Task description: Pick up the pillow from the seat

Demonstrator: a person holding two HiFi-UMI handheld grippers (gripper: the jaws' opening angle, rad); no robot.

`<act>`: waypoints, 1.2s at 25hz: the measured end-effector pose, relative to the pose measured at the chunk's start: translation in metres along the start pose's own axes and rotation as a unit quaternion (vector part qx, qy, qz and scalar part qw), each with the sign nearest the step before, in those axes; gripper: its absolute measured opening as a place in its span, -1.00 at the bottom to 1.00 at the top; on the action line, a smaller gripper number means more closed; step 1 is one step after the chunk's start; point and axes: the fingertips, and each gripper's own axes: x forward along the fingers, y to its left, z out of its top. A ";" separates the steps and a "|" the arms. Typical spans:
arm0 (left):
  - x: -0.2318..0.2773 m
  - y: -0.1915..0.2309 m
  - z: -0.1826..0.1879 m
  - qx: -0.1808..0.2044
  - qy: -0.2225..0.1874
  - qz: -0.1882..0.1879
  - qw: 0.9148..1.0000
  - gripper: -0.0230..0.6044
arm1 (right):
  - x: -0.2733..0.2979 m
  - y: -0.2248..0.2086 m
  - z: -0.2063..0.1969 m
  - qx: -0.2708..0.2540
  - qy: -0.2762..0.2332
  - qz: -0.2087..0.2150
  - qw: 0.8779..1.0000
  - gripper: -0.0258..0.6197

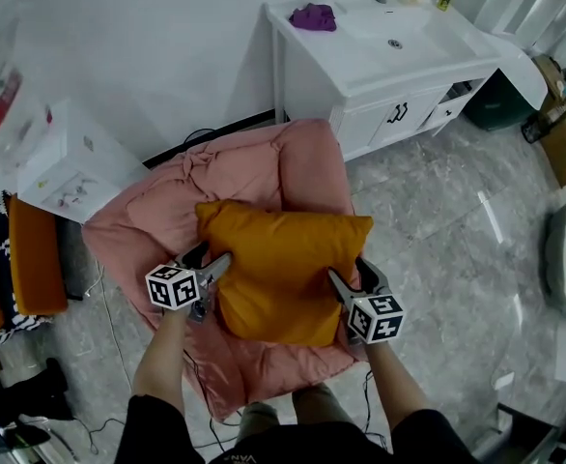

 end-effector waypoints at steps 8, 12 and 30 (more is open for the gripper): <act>0.013 0.001 -0.002 -0.029 0.010 -0.035 0.999 0.12 | 0.016 -0.007 -0.009 0.039 0.005 0.017 0.999 -0.02; 0.019 0.000 -0.003 -0.035 0.012 -0.025 0.999 0.12 | 0.018 -0.008 -0.009 0.052 -0.001 0.018 0.998 -0.06; -0.004 -0.025 -0.009 0.025 0.011 0.033 0.999 -0.50 | -0.005 0.012 -0.019 0.041 -0.005 -0.029 0.999 -0.65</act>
